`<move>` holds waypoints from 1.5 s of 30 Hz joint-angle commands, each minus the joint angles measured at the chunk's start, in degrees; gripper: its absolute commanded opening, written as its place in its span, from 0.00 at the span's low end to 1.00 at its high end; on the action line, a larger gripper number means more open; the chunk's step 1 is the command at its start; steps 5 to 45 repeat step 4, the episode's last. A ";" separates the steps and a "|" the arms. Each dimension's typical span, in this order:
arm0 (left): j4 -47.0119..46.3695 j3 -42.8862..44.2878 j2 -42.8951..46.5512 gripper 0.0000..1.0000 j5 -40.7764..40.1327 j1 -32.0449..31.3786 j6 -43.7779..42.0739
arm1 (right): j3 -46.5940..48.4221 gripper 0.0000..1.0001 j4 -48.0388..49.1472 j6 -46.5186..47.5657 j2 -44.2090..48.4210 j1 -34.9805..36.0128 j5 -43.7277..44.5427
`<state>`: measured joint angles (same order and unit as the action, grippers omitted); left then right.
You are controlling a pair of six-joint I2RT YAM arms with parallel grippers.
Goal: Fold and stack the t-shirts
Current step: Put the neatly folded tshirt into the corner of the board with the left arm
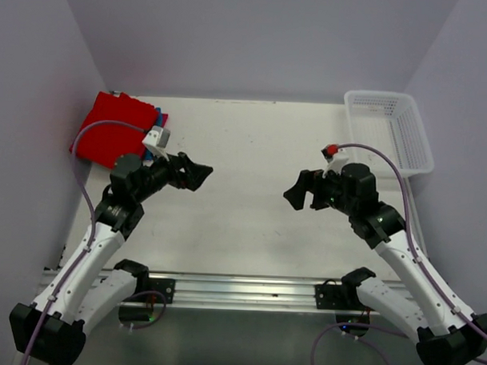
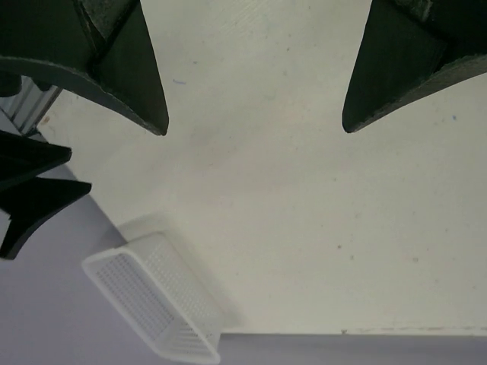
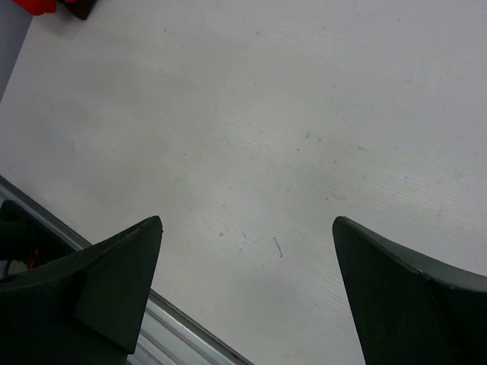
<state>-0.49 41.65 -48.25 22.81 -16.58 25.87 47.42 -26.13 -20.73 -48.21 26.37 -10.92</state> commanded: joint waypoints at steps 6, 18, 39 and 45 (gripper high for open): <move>9.63 -1.66 4.74 1.00 -3.91 -0.30 -4.69 | 2.59 0.99 -2.43 0.43 -0.57 0.17 3.01; 9.63 -1.66 4.74 1.00 -3.91 -0.30 -4.69 | 2.59 0.99 -2.43 0.43 -0.57 0.17 3.01; 9.63 -1.66 4.74 1.00 -3.91 -0.30 -4.69 | 2.59 0.99 -2.43 0.43 -0.57 0.17 3.01; 9.63 -1.66 4.74 1.00 -3.91 -0.30 -4.69 | 2.59 0.99 -2.43 0.43 -0.57 0.17 3.01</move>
